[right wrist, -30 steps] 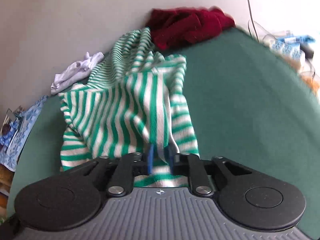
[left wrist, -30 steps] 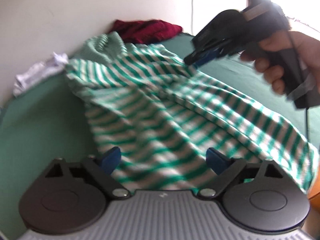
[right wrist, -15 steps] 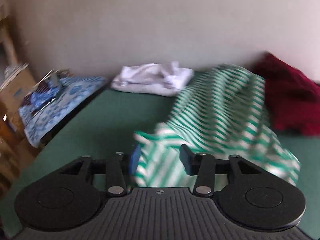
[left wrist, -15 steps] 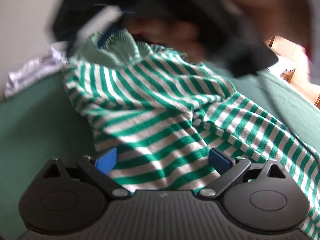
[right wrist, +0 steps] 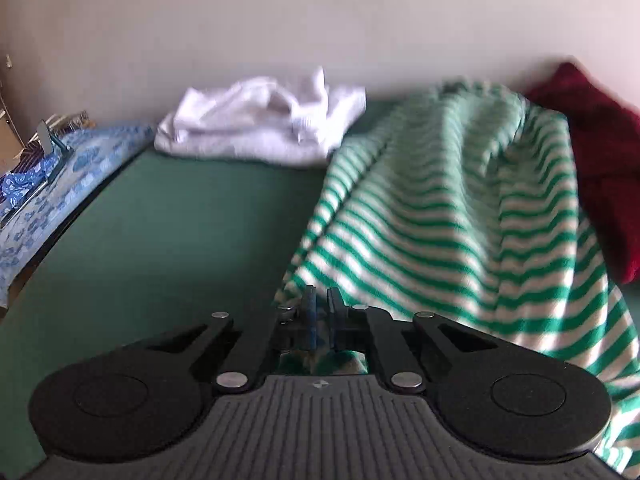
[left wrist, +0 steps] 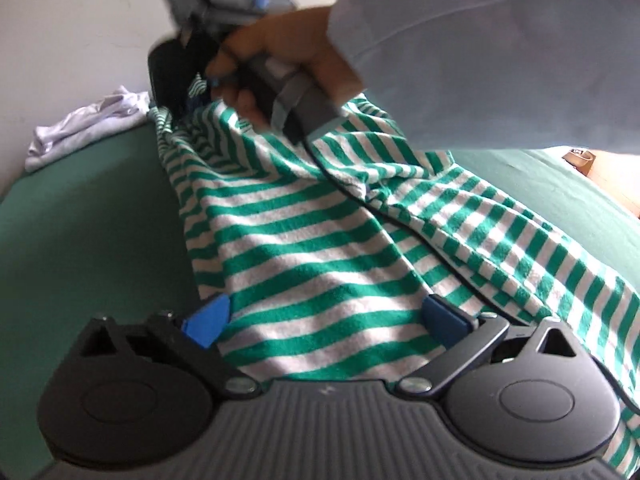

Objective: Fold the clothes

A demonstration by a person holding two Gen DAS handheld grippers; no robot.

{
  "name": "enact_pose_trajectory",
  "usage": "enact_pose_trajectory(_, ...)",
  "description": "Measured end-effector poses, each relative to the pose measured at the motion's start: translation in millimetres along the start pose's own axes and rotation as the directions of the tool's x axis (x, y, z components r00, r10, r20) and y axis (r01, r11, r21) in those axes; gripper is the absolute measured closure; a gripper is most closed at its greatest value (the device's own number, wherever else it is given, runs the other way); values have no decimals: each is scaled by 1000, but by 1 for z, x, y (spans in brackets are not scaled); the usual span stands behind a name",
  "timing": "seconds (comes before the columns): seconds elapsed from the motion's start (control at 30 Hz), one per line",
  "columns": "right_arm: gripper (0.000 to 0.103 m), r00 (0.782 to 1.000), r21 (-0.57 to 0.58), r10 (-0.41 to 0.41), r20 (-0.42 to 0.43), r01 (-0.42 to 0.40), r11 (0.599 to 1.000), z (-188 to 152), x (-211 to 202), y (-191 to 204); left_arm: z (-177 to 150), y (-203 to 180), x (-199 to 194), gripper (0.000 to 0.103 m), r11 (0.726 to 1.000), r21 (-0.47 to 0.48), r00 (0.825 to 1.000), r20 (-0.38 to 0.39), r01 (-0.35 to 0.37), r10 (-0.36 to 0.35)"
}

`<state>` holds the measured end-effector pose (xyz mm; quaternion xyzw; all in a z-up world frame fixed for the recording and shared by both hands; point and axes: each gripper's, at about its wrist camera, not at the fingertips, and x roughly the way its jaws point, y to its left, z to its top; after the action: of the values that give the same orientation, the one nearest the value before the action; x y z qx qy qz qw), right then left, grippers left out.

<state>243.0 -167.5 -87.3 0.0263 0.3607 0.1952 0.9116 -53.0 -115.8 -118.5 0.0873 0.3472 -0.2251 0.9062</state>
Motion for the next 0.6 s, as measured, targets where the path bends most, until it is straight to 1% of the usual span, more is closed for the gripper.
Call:
enact_pose_trajectory(0.03,82,998,16,-8,59,7,1000,1,-18,-2,0,1,0,1,1000,2,1000,0,2,-2)
enact_pose_trajectory(0.07,64,992,35,-20,121,16,999,2,-38,-4,0,1,0,1,1000,2,1000,0,-1,1)
enact_pose_trajectory(0.1,54,983,54,-32,183,23,998,3,-58,-6,-1,1,-1,1,1000,2,1000,0,-4,4)
enact_pose_trajectory(0.13,53,980,59,-32,197,21,998,3,-76,-8,-1,1,-1,1,1000,1,1000,1,-4,4)
enact_pose_trajectory(0.17,58,986,49,13,169,-22,999,0,-89,-11,-2,0,-1,1,1000,-2,1000,2,-5,5)
enact_pose_trajectory(0.23,63,995,41,65,73,-68,997,-13,-95,-8,-2,0,0,1,1000,-6,1000,3,-7,7)
enact_pose_trajectory(0.27,67,996,39,89,24,-90,995,-20,-98,-7,-2,0,-1,1,1000,-6,1000,3,-10,10)
enact_pose_trajectory(0.33,75,994,69,65,-86,-59,996,-36,-83,-9,-2,-2,-3,1,1000,-6,1000,1,-15,15)
enact_pose_trajectory(0.37,75,994,91,42,-104,-33,995,-43,-74,-12,-2,-2,-3,1,1000,-7,1000,0,-18,18)
enact_pose_trajectory(0.4,75,994,111,10,-111,2,994,-52,-66,-17,-2,-3,-4,1,1000,-6,1000,0,-21,21)
enact_pose_trajectory(0.43,78,995,119,9,-95,3,993,-55,-65,-20,-3,-4,-4,1,1000,-5,1000,0,-24,24)
enact_pose_trajectory(0.5,77,998,134,14,-56,-6,991,-58,-66,-28,-3,-4,-4,1,1000,-4,1000,-1,-26,26)
enact_pose_trajectory(0.53,76,999,178,24,-22,-20,984,-58,-77,-34,-4,-4,-4,1,1000,-5,1000,-1,-27,27)
enact_pose_trajectory(0.57,76,999,213,30,42,-38,976,-62,-94,-40,-4,-4,-5,1,1000,-7,1000,-1,-29,29)
enact_pose_trajectory(0.6,74,996,227,-10,90,-11,974,-65,-111,-46,-5,-5,-5,1,999,-9,999,1,-33,33)
